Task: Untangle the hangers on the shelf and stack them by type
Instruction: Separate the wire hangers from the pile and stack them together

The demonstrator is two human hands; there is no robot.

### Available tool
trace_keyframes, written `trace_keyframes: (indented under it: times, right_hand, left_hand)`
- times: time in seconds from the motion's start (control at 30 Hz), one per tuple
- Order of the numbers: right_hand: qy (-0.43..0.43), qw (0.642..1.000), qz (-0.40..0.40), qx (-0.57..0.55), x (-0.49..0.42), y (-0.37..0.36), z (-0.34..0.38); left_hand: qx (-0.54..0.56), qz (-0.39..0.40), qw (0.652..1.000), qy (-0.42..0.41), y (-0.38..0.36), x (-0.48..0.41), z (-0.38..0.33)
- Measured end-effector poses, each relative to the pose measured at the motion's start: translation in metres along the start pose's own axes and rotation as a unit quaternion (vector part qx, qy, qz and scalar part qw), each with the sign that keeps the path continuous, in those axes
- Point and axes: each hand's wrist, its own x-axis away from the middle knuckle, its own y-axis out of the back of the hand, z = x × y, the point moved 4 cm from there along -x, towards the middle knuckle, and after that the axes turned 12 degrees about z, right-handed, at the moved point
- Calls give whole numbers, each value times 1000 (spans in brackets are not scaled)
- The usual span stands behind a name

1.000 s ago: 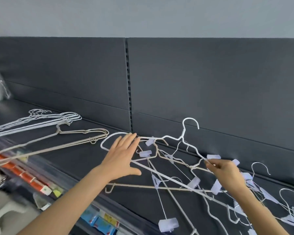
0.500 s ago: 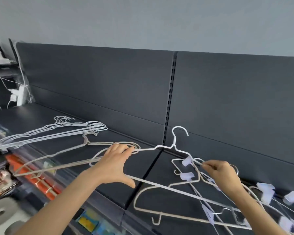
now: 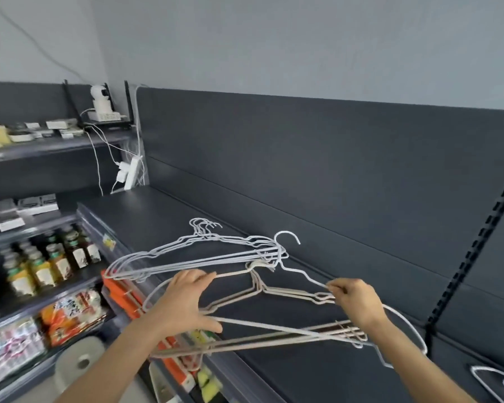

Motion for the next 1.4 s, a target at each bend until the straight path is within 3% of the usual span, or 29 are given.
trace_keyframes:
  times: [0.2,0.4,0.67,1.0,1.27,1.4]
  right_hand:
    - [78,995,-31,52,-41,-26,39]
    - [31,999,-5,19,-53,-45,24]
    - [-8,1000,3,6,-57,-56,3]
    - [10,999,-8,43,-34,-47,-3]
    - [-32,985,2,170,27,-13,-49]
    - [-71,981,-3,181,76,13,-88]
  left_hand:
    - [34,-38,994,99,19,-19,78]
    - [16,-47,982,180,36,-55,139]
    - [-8,6,974,226,27,-90,166]
    - [3,-50,995,90,13,-109,69]
    - [73,2,995,-62,-29,-96,-67]
    - [83,21,989,-118,-56,-78,-139]
